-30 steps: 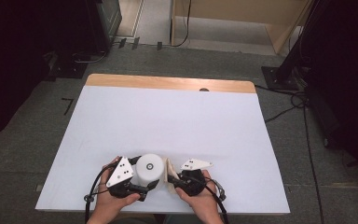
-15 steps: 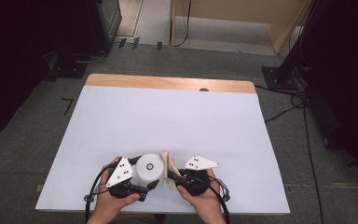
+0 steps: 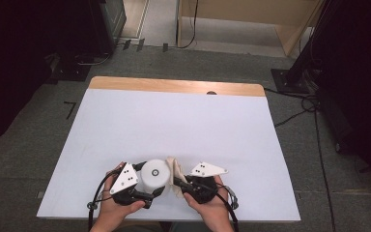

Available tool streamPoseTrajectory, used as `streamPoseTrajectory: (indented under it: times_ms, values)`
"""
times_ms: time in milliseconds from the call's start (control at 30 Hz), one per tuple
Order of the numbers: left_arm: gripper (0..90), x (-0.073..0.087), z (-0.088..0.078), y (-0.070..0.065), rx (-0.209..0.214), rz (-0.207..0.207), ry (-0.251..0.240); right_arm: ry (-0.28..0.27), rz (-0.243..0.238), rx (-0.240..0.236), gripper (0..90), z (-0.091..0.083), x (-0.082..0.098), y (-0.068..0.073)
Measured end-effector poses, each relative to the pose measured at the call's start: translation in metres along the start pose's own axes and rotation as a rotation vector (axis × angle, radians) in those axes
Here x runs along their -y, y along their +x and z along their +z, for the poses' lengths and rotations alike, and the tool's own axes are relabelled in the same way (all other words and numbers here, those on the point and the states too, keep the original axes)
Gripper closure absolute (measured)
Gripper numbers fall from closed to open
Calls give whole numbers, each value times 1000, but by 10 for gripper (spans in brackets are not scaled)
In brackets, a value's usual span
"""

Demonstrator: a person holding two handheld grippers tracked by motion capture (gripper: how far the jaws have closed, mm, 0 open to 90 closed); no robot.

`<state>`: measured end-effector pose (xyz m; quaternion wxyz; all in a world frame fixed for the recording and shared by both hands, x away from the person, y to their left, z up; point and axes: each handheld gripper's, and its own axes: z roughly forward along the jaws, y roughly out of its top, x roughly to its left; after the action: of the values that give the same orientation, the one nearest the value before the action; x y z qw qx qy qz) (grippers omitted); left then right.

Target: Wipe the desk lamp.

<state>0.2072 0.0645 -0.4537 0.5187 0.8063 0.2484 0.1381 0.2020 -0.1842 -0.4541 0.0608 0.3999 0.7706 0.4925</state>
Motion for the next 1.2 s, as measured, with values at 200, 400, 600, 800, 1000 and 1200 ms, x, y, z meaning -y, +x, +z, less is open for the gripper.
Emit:
streamPoseTrajectory:
  times_ms: [200, 400, 600, 800, 1000, 1200]
  values:
    - [79, 1, 0, 0, -4, -1, -9, 49, 18, 6, 808, 14, 12, -9]
    - [81, 1, 1, -1, -10, -1, -15, 92, 28, 11, 807, 22, 19, -14]
    - [80, 1, 0, 0, 3, 4, -15, 106, 34, 9, 809, 25, 22, -15]
    - [67, 4, 1, 1, 11, -28, -26, 91, 29, 4, 808, 22, 20, -15]
    - [17, -3, -6, -7, -66, -56, -36, 82, 37, 11, 806, 20, 18, -20]
    - [29, -10, -1, -23, -153, -75, 7, 95, 28, 15, 805, 22, 19, -18]
